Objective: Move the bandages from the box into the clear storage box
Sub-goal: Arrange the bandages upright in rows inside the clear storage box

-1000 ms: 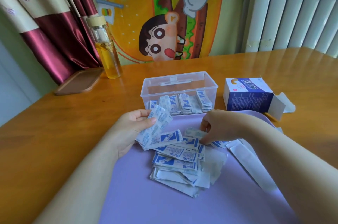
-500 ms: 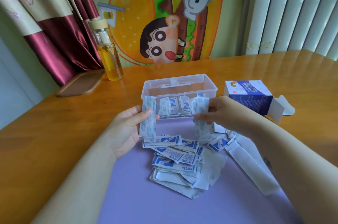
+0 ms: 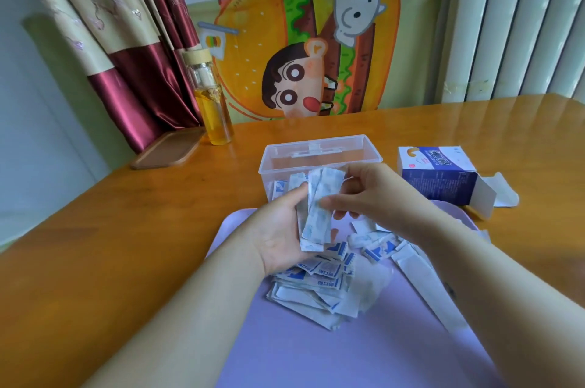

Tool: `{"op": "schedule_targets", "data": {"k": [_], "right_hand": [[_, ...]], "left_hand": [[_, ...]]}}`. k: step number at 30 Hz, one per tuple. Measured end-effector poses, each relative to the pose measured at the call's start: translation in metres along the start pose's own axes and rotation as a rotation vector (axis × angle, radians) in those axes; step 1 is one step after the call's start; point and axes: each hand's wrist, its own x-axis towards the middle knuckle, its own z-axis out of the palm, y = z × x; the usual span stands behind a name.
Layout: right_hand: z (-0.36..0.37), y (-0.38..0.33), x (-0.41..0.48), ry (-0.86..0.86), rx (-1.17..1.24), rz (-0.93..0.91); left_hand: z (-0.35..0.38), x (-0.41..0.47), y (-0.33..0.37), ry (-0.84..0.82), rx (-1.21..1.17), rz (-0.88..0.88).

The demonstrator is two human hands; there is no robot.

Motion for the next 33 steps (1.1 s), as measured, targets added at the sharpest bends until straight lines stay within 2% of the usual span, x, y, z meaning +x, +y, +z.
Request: {"op": "schedule_targets", "data": {"k": [2, 5, 11, 13, 15, 18, 24, 33], "right_hand": [[0.008, -0.003, 0.0, 0.075, -0.192, -0.063], [0.011, -0.007, -0.002, 0.108, -0.35, -0.171], [-0.017, -0.01, -0.003, 0.089, -0.255, -0.124], [-0.023, 0.001, 0.001, -0.04, -0.505, -0.062], [-0.021, 0.011, 0.003, -0.273, -0.801, 0.033], [-0.018, 0.016, 0.008, -0.462, -0.968, 0.106], [-0.008, 0.013, 0.03, -0.583, -1.265, 0.194], [-0.002, 0.005, 0.037, -0.666, -1.303, 0.259]], "left_hand": [[0.004, -0.001, -0.002, -0.012, -0.066, -0.025], [0.005, -0.005, -0.005, -0.023, -0.115, -0.011], [-0.004, -0.015, -0.005, 0.004, -0.219, 0.036], [-0.008, -0.017, -0.004, 0.031, -0.259, 0.084], [-0.01, -0.017, -0.005, 0.06, -0.262, 0.103], [-0.007, -0.019, -0.005, 0.073, -0.263, 0.114], [-0.001, -0.026, -0.001, 0.103, -0.26, 0.132], [-0.012, -0.042, 0.001, 0.078, -0.329, 0.141]]}}
